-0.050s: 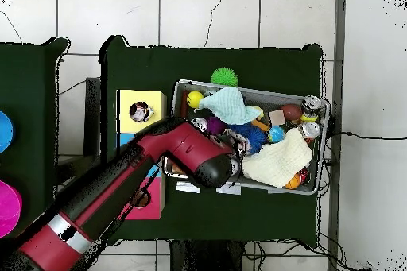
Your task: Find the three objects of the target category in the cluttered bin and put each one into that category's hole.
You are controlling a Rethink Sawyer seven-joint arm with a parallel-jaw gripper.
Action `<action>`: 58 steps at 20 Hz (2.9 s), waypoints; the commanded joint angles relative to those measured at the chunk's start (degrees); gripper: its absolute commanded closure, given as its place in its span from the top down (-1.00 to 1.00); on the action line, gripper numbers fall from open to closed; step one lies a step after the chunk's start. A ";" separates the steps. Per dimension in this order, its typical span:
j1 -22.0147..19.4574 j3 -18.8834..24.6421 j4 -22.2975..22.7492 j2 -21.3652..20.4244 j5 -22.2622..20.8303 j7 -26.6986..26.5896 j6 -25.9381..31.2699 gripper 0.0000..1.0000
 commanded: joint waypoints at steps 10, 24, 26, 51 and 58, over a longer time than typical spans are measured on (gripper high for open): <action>-0.68 -0.37 -2.00 -8.74 -5.04 15.40 -12.92 -1.00; -0.33 -9.05 -9.03 -10.88 -1.50 22.32 -25.78 -1.00; -0.49 -9.72 -10.47 -10.92 -1.91 22.26 -26.10 -1.00; 0.03 -37.90 -5.48 7.26 27.18 24.81 -40.56 -1.00; 1.52 -38.30 -3.47 10.24 29.33 25.48 -38.47 -1.00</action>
